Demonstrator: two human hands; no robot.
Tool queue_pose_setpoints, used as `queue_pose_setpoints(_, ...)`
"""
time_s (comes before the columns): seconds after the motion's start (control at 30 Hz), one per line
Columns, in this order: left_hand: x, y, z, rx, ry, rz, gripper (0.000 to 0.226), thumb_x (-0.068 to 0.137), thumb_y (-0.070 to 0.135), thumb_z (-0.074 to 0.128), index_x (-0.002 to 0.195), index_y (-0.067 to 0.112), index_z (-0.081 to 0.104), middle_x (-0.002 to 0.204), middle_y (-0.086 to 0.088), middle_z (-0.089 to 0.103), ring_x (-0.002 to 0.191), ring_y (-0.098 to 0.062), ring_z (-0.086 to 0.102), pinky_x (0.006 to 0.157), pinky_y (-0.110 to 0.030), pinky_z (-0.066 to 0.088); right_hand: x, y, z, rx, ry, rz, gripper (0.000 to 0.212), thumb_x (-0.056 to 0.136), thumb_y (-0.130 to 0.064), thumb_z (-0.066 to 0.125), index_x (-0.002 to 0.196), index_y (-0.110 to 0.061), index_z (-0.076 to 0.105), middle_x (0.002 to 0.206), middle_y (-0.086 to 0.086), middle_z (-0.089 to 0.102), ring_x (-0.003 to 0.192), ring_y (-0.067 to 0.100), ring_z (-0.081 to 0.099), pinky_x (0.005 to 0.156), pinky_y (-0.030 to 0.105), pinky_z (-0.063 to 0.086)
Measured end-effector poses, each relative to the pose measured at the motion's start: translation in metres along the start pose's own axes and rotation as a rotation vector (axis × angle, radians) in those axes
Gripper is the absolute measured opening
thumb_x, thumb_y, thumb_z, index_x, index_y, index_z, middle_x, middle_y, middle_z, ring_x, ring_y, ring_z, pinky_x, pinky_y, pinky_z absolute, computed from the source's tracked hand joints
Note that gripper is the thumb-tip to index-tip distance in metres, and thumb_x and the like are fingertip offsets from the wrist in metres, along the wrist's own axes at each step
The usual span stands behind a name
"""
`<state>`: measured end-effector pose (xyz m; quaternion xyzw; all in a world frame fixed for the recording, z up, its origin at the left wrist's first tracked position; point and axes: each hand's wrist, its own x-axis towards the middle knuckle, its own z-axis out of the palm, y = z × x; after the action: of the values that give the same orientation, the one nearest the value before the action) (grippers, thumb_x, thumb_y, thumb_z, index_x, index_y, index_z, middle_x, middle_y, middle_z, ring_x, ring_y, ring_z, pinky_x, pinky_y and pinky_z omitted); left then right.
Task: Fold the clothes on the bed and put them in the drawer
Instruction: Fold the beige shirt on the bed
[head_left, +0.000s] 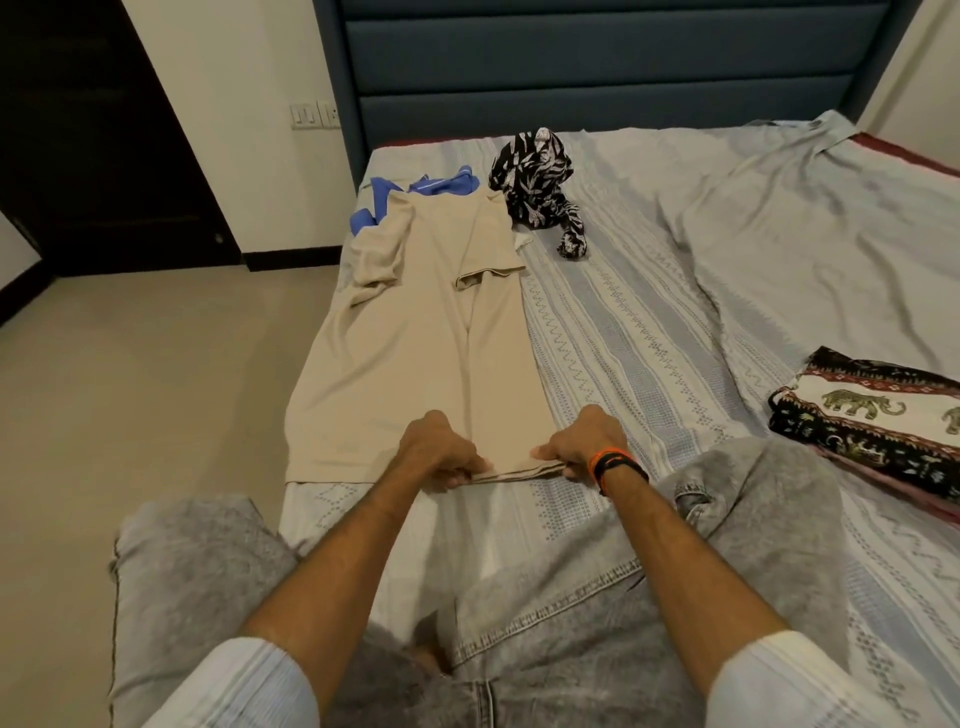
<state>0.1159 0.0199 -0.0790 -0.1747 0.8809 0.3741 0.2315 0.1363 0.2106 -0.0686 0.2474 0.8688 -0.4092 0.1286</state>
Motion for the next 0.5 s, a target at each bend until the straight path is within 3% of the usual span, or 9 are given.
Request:
queue_pose_setpoints(0.07, 0.007, 0.006, -0.008, 0.137, 0.141, 0.086, 0.057, 0.065, 0.036, 0.089, 0.106, 0.007, 0.062, 0.102, -0.007, 0.067, 0.091, -0.024, 0.066, 0.070, -0.029, 0.053, 0.001, -0.001, -0.004, -0.215, 0.081, -0.061, 0.047, 0.066, -0.028, 0.090, 0.092, -0.004, 0.059, 0.088, 0.010, 0.066, 0.082, 0.026, 0.066, 0.069, 0.033, 0.055)
queue_pose_setpoints(0.13, 0.018, 0.014, -0.012, 0.066, 0.228, 0.181, 0.048, 0.072, 0.034, 0.084, 0.110, 0.014, 0.065, 0.112, -0.006, 0.067, 0.104, -0.022, 0.063, 0.081, -0.026, 0.050, 0.009, -0.006, -0.006, -0.295, 0.149, -0.163, 0.043, 0.072, -0.024, 0.082, 0.107, -0.011, 0.060, 0.102, 0.007, 0.066, 0.093, 0.025, 0.064, 0.073, 0.031, 0.052)
queue_pose_setpoints(0.2, 0.030, 0.024, -0.014, -0.079, 0.255, 0.244, 0.040, 0.076, 0.030, 0.083, 0.109, 0.015, 0.066, 0.109, -0.003, 0.071, 0.100, -0.017, 0.064, 0.084, -0.024, 0.048, 0.020, -0.014, -0.006, -0.244, 0.177, -0.297, 0.040, 0.077, -0.025, 0.076, 0.115, -0.017, 0.062, 0.110, 0.004, 0.067, 0.100, 0.023, 0.064, 0.082, 0.031, 0.053)
queue_pose_setpoints(0.3, 0.051, 0.042, -0.014, -0.116, 0.263, 0.314, 0.040, 0.080, 0.026, 0.079, 0.114, 0.011, 0.063, 0.099, 0.002, 0.068, 0.103, -0.017, 0.062, 0.083, -0.020, 0.041, 0.049, -0.033, -0.001, -0.272, 0.085, -0.501, 0.033, 0.085, -0.026, 0.072, 0.116, -0.017, 0.067, 0.117, 0.003, 0.069, 0.105, 0.016, 0.065, 0.088, 0.028, 0.051)
queue_pose_setpoints(0.4, 0.072, 0.055, -0.017, -0.138, 0.293, 0.340, 0.038, 0.085, 0.023, 0.074, 0.118, 0.009, 0.062, 0.106, 0.000, 0.066, 0.106, -0.018, 0.062, 0.084, -0.019, 0.040, 0.075, -0.051, 0.006, -0.368, -0.008, -0.536, 0.034, 0.087, -0.029, 0.072, 0.118, -0.016, 0.068, 0.117, 0.003, 0.069, 0.106, 0.017, 0.065, 0.090, 0.029, 0.051)
queue_pose_setpoints(0.5, 0.097, 0.072, -0.026, -0.179, 0.335, 0.350, 0.029, 0.090, 0.017, 0.064, 0.118, 0.008, 0.064, 0.111, -0.004, 0.070, 0.106, -0.018, 0.064, 0.086, -0.018, 0.042, 0.106, -0.067, 0.007, -0.355, 0.036, -0.512, 0.039, 0.088, -0.030, 0.069, 0.123, -0.014, 0.063, 0.121, 0.006, 0.067, 0.112, 0.023, 0.061, 0.094, 0.036, 0.051)
